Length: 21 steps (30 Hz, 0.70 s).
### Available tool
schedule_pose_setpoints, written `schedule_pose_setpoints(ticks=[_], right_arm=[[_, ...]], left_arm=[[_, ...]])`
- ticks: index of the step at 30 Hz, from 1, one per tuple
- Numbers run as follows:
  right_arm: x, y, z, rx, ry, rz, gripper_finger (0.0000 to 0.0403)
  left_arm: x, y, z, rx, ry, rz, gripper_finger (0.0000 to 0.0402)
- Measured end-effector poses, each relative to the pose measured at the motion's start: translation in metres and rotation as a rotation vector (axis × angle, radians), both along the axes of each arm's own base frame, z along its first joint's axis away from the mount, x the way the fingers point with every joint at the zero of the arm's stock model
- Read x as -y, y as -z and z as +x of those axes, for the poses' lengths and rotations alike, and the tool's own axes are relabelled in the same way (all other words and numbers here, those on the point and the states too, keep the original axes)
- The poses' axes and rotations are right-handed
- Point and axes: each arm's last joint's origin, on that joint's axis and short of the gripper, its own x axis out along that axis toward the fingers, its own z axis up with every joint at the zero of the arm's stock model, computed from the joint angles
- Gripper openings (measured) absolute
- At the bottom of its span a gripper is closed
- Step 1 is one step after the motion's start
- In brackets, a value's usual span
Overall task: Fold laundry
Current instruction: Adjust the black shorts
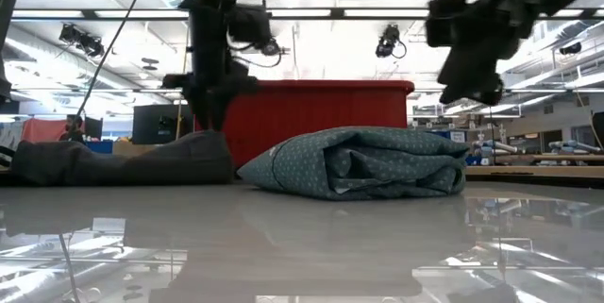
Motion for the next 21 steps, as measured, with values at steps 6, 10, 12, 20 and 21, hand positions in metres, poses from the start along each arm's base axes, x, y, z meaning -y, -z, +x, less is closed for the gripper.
schedule_pose_setpoints(ticks=[6,10,12,20,21], right_arm=[[-0.013,0.013,-0.025,-0.021,0.082,0.036,0.0151],[-0.02,0.022,-0.033,-0.048,0.108,0.031,0.0151],[-0.023,0.026,-0.035,-0.058,0.107,0.033,0.0151],[-0.027,0.032,-0.037,-0.07,0.11,-0.008,0.0151],[-0.026,0.031,-0.037,-0.064,0.117,-0.015,0.0151]], left_arm=[[-0.006,0.039,-0.015,-0.007,-0.148,-0.047,0.0155],[0.013,0.06,-0.008,0.106,-0.153,-0.18,0.0155],[0.03,0.06,0.0,0.136,-0.13,-0.204,0.0155],[0.101,0.032,0.041,0.22,0.145,-0.227,0.0155],[0.107,0.026,0.044,0.22,0.206,-0.204,0.0155]])
